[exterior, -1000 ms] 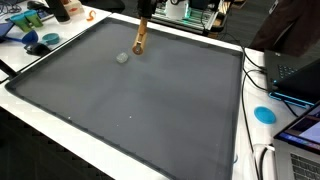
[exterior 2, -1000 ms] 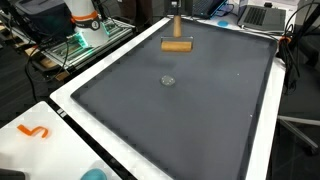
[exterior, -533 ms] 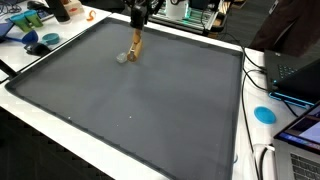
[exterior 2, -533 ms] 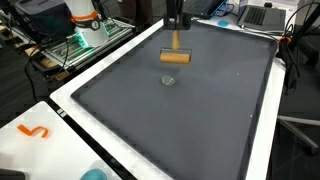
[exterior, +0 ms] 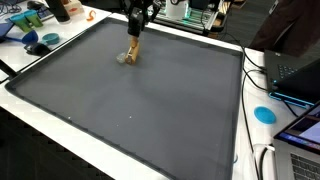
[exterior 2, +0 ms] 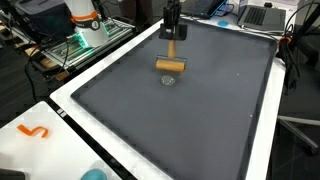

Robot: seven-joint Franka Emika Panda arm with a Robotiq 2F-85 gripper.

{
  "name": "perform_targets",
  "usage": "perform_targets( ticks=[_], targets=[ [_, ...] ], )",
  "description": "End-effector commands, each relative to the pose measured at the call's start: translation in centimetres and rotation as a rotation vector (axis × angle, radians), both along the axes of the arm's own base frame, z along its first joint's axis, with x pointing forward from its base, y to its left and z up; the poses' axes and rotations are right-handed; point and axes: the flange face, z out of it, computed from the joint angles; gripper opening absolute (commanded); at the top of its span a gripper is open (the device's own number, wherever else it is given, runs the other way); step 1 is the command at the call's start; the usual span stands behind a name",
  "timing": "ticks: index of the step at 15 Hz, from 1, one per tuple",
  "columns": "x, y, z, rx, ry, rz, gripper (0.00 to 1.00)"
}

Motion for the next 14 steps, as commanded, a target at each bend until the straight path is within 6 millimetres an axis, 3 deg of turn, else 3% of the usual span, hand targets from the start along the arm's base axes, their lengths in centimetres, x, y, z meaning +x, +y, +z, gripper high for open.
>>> perform_targets(
  ticks=[1, 14],
  targets=[
    [0.3, -0.5, -0.6, -0.017, -0.022, -0.003, 0.24],
    [1.1, -2.3, -2.6, -0.087, -0.048, -0.055, 0.24]
  ],
)
